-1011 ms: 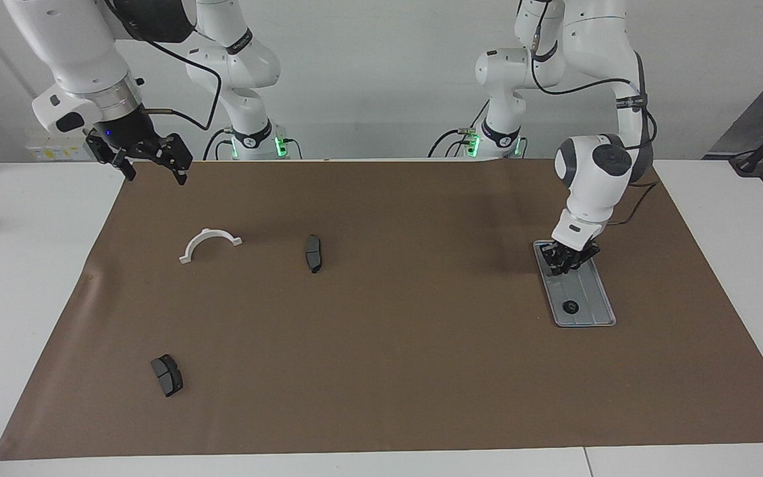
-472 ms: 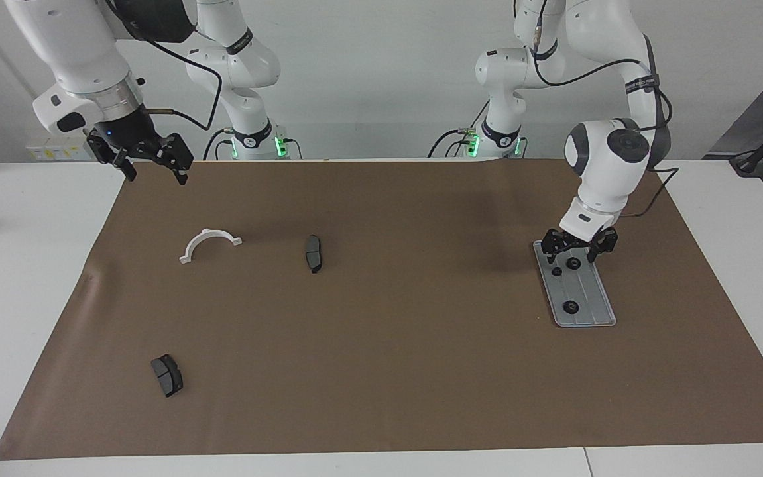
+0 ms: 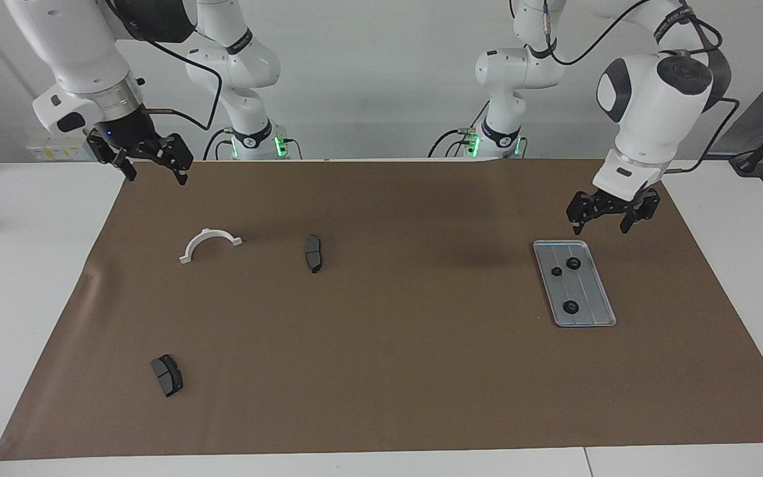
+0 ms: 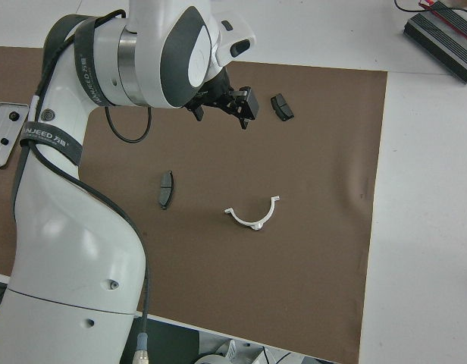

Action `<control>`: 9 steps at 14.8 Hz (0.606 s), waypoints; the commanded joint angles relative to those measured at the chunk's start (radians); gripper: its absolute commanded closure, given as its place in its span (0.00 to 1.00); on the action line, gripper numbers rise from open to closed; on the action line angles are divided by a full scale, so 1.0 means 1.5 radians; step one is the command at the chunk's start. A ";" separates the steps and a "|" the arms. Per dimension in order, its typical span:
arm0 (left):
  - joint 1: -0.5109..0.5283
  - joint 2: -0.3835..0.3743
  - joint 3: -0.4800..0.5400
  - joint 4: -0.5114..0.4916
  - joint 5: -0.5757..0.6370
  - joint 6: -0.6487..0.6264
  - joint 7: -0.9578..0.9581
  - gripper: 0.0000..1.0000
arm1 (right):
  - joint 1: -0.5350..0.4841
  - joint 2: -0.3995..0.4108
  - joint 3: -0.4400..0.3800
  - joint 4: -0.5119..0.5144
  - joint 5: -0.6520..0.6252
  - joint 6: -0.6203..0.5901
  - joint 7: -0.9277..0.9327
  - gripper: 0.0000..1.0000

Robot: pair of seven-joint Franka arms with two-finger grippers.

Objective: Pick bearing gear from pile to tray

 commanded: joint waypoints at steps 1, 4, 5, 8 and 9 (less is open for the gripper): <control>-0.002 0.011 0.006 0.105 -0.025 -0.099 0.014 0.00 | 0.002 -0.012 -0.001 -0.013 0.003 0.007 0.008 0.00; 0.002 0.010 0.005 0.126 -0.044 -0.132 0.013 0.00 | 0.002 -0.012 -0.001 -0.013 0.003 0.007 0.008 0.00; 0.002 0.007 0.003 0.126 -0.045 -0.152 0.013 0.00 | 0.002 -0.012 -0.001 -0.013 0.003 0.007 0.008 0.00; -0.003 -0.030 0.010 0.106 -0.049 -0.191 0.013 0.00 | 0.002 -0.012 -0.001 -0.013 0.003 0.007 0.008 0.00; -0.003 -0.035 0.011 0.094 -0.050 -0.194 0.013 0.00 | 0.002 -0.012 -0.001 -0.013 0.003 0.007 0.008 0.00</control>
